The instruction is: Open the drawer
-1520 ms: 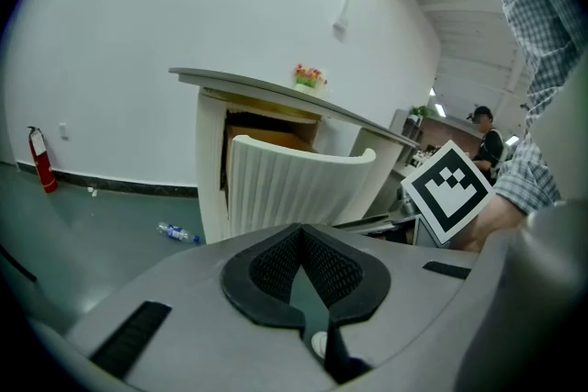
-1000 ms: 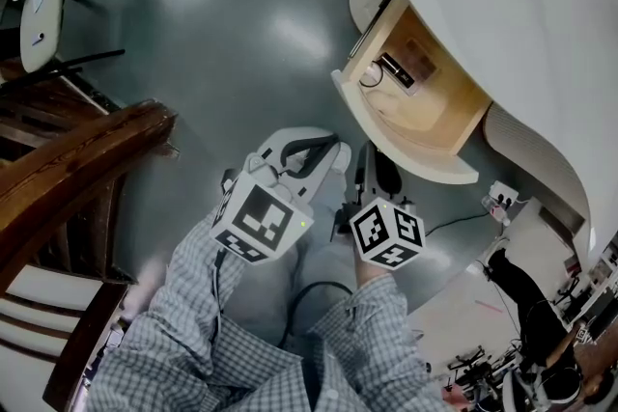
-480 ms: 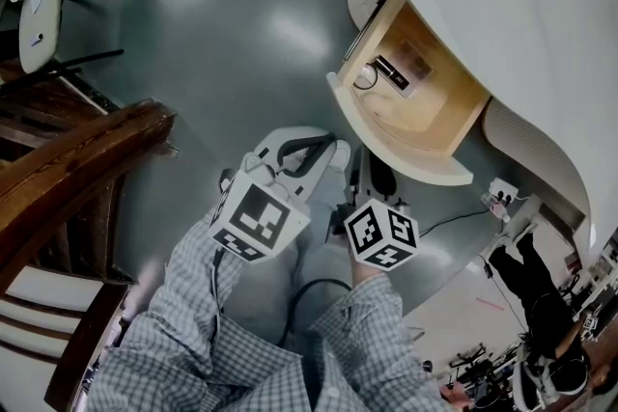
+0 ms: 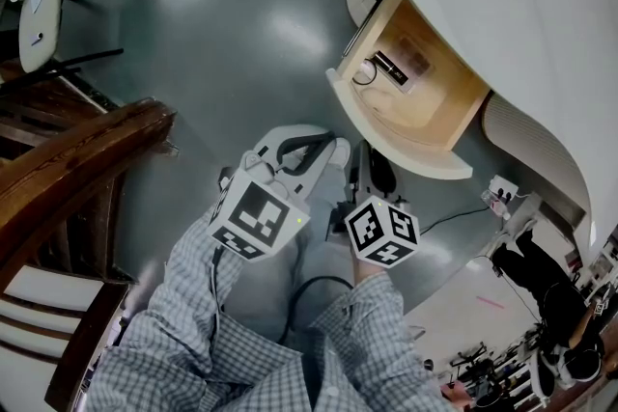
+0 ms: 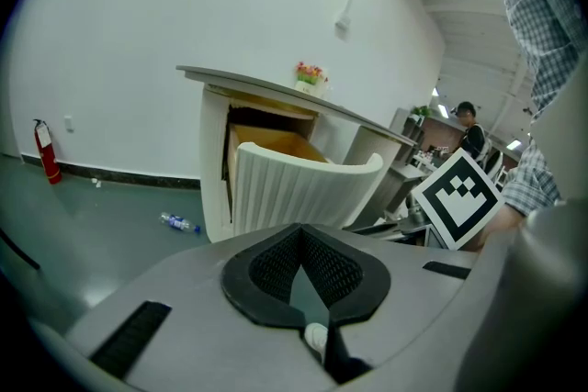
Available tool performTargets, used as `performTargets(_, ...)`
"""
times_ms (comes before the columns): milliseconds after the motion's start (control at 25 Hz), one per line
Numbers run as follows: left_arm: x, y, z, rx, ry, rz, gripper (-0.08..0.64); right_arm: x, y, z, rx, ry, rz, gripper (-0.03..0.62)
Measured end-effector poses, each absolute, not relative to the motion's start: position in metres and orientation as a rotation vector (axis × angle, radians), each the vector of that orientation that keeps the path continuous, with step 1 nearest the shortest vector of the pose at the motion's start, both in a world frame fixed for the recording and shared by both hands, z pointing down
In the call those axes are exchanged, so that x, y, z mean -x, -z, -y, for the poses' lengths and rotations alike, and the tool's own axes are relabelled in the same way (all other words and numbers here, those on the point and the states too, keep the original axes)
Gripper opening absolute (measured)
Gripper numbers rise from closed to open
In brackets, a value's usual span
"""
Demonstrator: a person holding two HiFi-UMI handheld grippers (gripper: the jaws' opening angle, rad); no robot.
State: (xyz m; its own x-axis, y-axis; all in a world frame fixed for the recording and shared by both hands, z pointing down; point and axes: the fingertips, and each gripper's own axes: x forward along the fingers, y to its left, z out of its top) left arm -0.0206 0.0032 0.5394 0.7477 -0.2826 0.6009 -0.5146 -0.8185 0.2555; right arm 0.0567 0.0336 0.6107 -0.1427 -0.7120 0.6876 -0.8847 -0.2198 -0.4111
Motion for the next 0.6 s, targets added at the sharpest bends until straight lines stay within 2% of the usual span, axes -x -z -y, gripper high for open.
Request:
performTargets(400, 0.016, -0.516, -0.002, -2.570, -0.756, 0.616, 0.002, -0.071, -0.591, -0.053, -1.888, -1.242, 1.849, 0.100)
performTargets(440, 0.015, -0.512, -0.002, -2.572, -0.756, 0.614, 0.002, -0.074, -0.587, -0.055, -1.886, -1.223, 1.851, 0.091)
performTargets(480, 0.015, -0.509, -0.003, -2.576, -0.758, 0.610, 0.002, -0.076, -0.582, -0.058, -1.881, -1.204, 1.857, 0.034)
performTargets(600, 0.013, -0.494, -0.007, -2.589, -0.766, 0.594, 0.002, -0.076, -0.564, -0.067, -1.822, -1.177, 1.904, 0.012)
